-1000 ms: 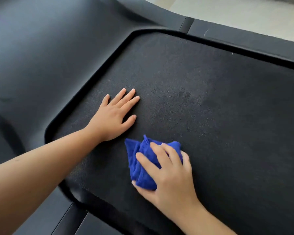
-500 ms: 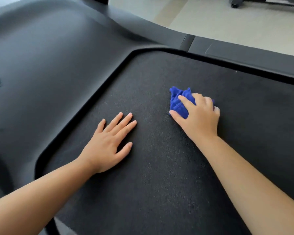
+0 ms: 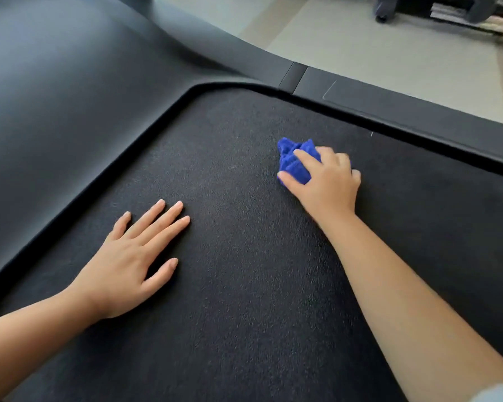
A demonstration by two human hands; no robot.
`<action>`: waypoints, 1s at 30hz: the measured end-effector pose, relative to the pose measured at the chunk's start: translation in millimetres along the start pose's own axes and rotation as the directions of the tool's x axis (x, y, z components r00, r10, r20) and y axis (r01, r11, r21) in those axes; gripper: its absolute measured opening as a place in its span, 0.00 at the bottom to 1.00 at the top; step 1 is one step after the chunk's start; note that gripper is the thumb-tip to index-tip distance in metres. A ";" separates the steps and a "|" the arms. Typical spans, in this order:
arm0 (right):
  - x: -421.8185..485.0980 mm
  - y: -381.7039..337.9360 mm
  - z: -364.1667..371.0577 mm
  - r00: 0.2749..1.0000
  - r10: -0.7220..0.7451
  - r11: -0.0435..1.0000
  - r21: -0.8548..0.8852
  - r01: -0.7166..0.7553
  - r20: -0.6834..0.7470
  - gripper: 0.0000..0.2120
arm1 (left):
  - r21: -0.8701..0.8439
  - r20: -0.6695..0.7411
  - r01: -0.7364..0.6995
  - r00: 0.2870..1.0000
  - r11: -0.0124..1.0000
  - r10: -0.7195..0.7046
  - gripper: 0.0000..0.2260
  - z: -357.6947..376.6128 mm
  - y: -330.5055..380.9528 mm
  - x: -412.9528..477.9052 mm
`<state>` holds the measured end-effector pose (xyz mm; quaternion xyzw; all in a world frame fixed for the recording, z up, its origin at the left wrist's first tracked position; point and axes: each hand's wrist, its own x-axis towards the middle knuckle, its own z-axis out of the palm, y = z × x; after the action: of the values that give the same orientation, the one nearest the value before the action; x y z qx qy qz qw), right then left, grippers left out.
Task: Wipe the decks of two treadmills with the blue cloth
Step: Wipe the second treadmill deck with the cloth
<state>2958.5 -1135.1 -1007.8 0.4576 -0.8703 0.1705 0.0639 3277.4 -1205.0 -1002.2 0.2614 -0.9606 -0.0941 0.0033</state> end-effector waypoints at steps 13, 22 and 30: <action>-44.3 -18.3 -4.1 0.990 -0.093 0.995 0.024 0.096 -0.108 0.26 | 0.026 0.017 -0.004 1.000 1.000 0.003 0.26 -1.3 1.7 0.1; 28.6 -16.5 5.6 0.998 -0.005 1.000 0.029 0.003 0.058 0.27 | 0.004 0.003 0.000 1.000 1.000 0.000 0.26 -2.1 1.9 -0.9; 98.9 -41.5 15.2 0.969 0.173 0.984 0.016 -0.179 0.174 0.26 | -0.005 -0.011 -0.006 1.000 1.000 0.006 0.27 -2.7 1.3 -0.6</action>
<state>2936.5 -1238.8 -985.7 0.3927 -0.9069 0.1490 -0.0342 3277.4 -1204.1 -999.2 0.2592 -0.9611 -0.0952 0.0095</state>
